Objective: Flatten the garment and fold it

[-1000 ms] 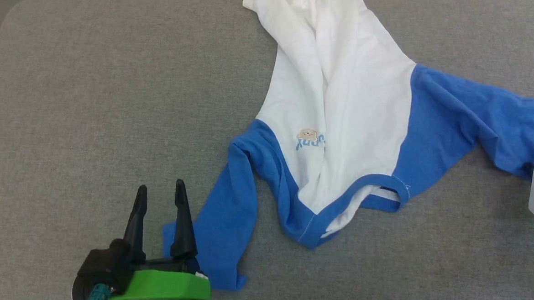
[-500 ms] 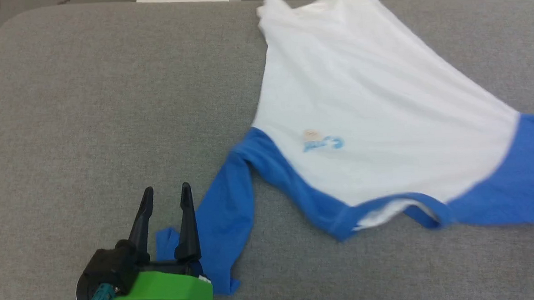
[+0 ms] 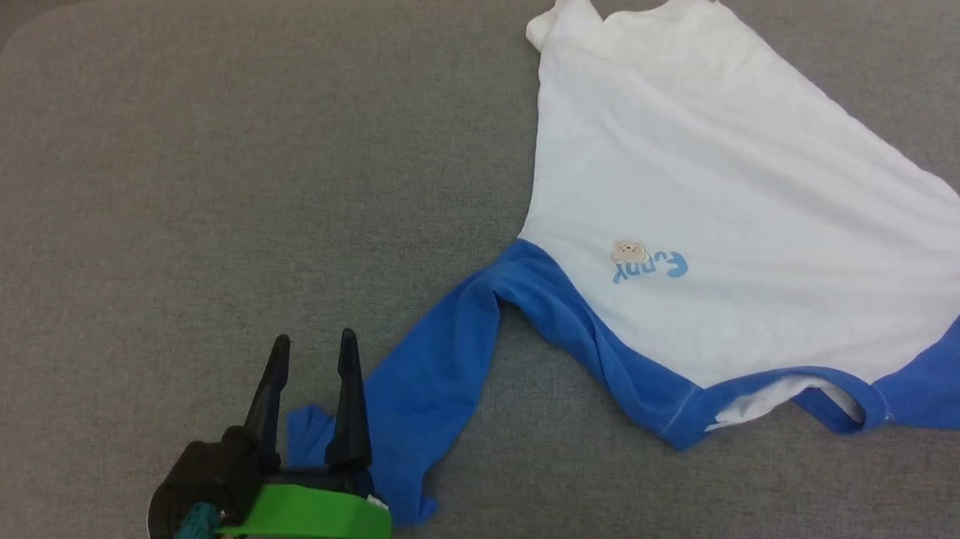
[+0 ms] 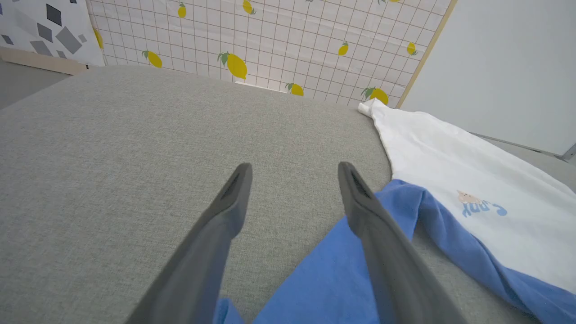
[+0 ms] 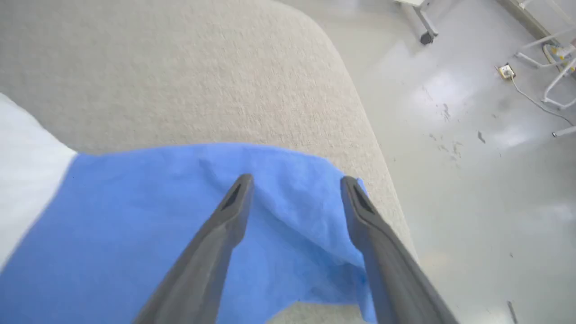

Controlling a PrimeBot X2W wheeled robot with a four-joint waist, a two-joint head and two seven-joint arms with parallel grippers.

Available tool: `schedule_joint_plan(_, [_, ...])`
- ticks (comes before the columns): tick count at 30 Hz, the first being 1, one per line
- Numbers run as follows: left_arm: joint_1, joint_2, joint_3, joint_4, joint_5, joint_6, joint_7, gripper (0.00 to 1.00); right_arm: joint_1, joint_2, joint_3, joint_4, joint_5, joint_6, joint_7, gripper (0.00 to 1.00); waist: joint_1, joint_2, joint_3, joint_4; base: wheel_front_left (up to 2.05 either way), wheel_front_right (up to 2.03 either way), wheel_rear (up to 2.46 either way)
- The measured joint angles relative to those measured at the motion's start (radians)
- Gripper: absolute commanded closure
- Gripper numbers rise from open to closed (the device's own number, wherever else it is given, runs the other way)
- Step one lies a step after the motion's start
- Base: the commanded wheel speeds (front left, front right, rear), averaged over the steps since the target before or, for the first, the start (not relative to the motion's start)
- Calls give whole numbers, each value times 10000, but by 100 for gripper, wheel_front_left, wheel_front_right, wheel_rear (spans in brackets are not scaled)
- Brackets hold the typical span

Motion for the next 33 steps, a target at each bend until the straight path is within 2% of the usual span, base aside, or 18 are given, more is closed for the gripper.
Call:
schedule_joint_plan(5, [-33,4,-173,79,65,-15,2,0,186,853,871,-2069,1526,-2,-667,0,0,0,-469,13,0,0,0])
schedule_joint_plan(9, [-14,33,-203,88,90,-15,2,0,1581,2167,1647,-4307,2100,-2,-1653,0,0,0,-827,87,0,0,0])
schedule_joint_plan(11, [27,71,-217,100,104,-15,2,0,2377,2763,1937,-5009,2134,-2,-2176,0,0,0,-966,123,0,0,0])
schedule_joint_plan(13, [91,115,-209,113,104,-10,2,0,3252,3154,2205,-5425,2102,-2,-2619,0,0,0,-1100,150,0,0,0])
schedule_joint_plan(16, [242,217,-232,142,140,21,19,0,4073,3310,2359,-5593,2111,-2,-3058,0,0,0,-1227,131,0,0,0])
schedule_joint_plan(19, [315,485,-337,190,213,-33,320,0,4537,3308,2428,-5402,2884,-2,-3381,0,0,0,-1292,-17,0,0,0])
schedule_joint_plan(22, [151,928,-614,445,305,-428,1183,0,4654,3310,2556,-5214,3097,-4,-3584,0,0,0,-1313,-195,0,0,0])
schedule_joint_plan(26, [-514,1877,-1185,1126,395,-1315,3361,0,4595,3312,2688,-5181,2976,-4,-3636,0,0,0,-1289,-416,0,0,0])
schedule_joint_plan(29, [-1140,2637,-1496,1643,702,-1755,4671,0,4464,3306,2721,-5200,2876,-4,-3632,0,0,-1,-1226,-550,0,0,0])
schedule_joint_plan(33, [-1619,2830,-1745,2243,477,-2159,5837,0,4335,3308,2713,-5191,2844,-4,-3586,0,0,-1,-1123,-709,0,0,0])
